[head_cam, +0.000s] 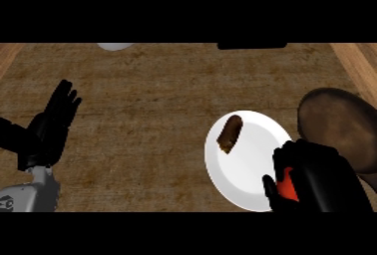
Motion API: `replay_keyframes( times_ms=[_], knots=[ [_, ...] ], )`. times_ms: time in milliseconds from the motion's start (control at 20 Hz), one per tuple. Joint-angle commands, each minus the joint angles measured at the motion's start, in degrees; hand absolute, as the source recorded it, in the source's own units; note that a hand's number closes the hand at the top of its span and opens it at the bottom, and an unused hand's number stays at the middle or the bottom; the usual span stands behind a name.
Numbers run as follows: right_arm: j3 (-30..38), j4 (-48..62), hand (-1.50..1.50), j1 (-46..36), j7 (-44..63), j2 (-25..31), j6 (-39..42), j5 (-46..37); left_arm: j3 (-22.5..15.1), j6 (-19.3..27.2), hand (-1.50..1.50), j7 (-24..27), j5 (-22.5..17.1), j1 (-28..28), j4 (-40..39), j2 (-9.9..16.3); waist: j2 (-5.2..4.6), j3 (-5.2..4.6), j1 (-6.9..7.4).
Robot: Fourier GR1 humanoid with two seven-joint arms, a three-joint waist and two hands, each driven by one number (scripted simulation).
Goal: Pick the tomato from the plate and place it in the pan
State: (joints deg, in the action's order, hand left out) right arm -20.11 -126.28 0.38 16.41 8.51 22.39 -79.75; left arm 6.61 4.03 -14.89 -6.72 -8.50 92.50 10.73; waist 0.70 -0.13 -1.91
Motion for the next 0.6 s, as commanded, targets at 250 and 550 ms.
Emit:
replay_keyframes(
  times_ms=[250, 550],
  knots=[
    [6.0, -14.4, 1.5, -4.1, 7.1, -3.4, 12.5, 2.3, -1.0, 0.0, 0.0, 3.5, 1.6, -2.0, -4.0, -1.9, -0.71, 0.11, 1.67],
    [24.3, -5.6, 1.5, -7.5, 1.0, -1.1, 5.2, 9.8, -1.4, 0.4, 0.0, 2.1, 2.0, 0.1, -0.9, -2.2, -0.73, 0.16, 1.85]
  ],
)
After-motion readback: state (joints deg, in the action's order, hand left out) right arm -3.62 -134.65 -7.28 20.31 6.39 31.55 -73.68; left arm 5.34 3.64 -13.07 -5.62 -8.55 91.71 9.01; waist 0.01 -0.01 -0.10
